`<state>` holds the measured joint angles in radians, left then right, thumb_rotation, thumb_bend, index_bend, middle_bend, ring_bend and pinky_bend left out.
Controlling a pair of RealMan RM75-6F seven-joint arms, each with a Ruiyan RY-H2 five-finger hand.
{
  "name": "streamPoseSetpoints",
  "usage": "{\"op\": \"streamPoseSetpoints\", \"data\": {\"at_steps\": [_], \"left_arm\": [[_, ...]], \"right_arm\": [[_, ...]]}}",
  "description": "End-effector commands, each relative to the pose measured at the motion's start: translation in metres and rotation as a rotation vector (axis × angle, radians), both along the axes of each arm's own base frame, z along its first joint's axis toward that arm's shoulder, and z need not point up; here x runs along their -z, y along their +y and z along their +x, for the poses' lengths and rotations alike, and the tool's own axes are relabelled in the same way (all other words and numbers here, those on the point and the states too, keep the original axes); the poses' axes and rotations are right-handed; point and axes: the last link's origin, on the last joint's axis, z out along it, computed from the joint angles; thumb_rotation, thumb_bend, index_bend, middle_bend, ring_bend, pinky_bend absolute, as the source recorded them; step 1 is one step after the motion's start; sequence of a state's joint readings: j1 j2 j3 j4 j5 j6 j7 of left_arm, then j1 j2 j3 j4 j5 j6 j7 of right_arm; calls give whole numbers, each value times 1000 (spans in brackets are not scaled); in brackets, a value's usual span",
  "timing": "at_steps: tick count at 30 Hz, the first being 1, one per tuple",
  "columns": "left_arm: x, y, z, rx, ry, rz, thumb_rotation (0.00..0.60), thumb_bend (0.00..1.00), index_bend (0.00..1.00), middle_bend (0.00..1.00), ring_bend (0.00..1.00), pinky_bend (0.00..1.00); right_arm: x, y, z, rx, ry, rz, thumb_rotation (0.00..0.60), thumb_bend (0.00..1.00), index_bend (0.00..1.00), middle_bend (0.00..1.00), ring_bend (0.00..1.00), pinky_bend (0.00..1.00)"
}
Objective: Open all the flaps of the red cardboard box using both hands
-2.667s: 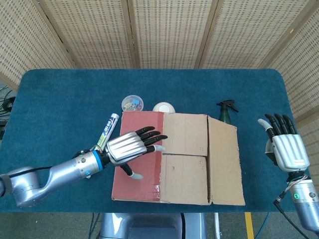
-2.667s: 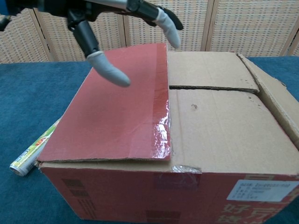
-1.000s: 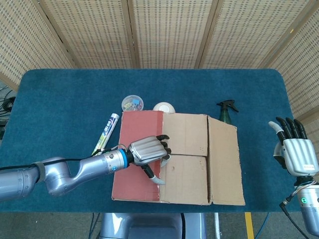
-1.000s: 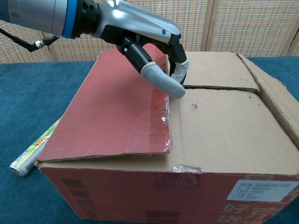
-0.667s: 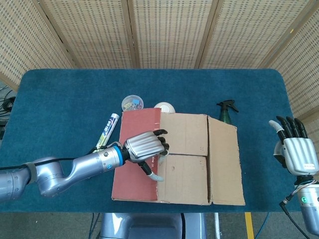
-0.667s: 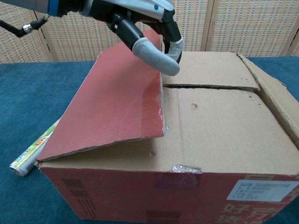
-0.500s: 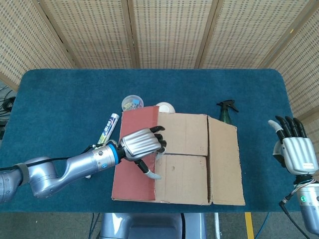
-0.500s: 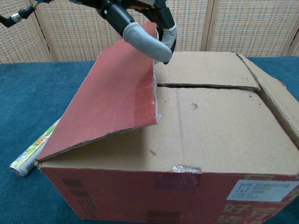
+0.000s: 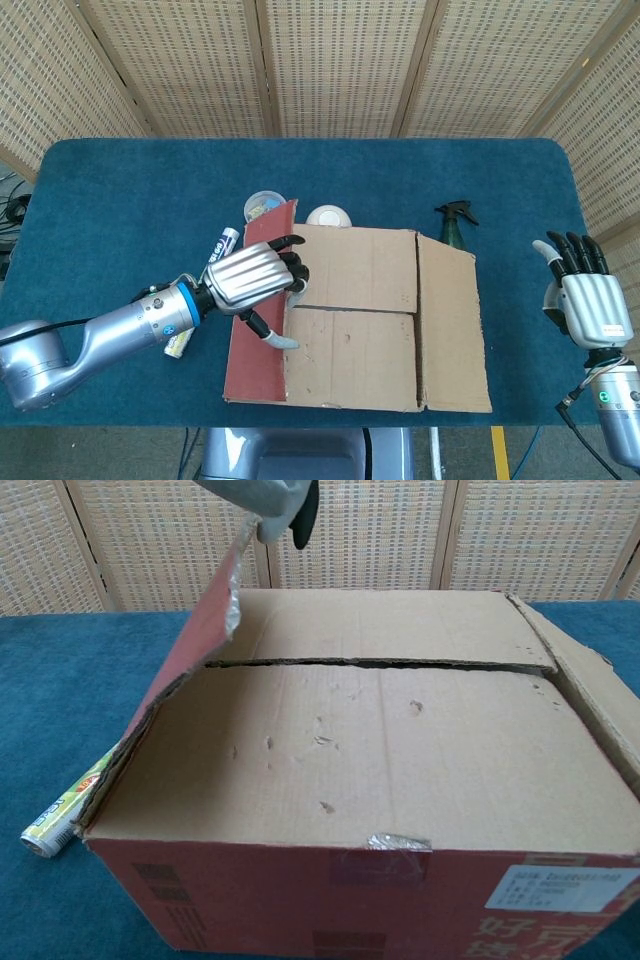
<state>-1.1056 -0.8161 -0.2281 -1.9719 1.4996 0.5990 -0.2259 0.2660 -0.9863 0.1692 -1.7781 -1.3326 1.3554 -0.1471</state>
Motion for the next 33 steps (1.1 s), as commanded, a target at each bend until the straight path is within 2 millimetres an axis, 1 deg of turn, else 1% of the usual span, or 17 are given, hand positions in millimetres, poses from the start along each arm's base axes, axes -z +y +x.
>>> {"op": "streamPoseSetpoints", "data": {"at_steps": [1,17,24,29,33], "left_arm": [[-11,-2,-8,-14,3,11,192,123,570,390,297,78],[-55,-10,-31,-39,-17,85,189,123,573,394,297,78],[-77,-16,-55,-76,14,126,190,123,576,398,300,78],[-87,-20,-72,-118,41,133,190,122,576,399,300,78],[-93,-24,-91,-164,70,139,190,122,577,399,301,78]], "right_arm": [[1,-1,0,1,-3,1,600,898,146,92,0,7],[4,-6,5,-9,-4,18,600,886,146,92,0,7],[6,-8,7,-13,-5,26,600,881,147,92,0,7],[9,-9,8,-14,-7,31,600,881,147,92,0,7],[10,-9,9,-16,-6,34,600,880,147,92,0,7]]}}
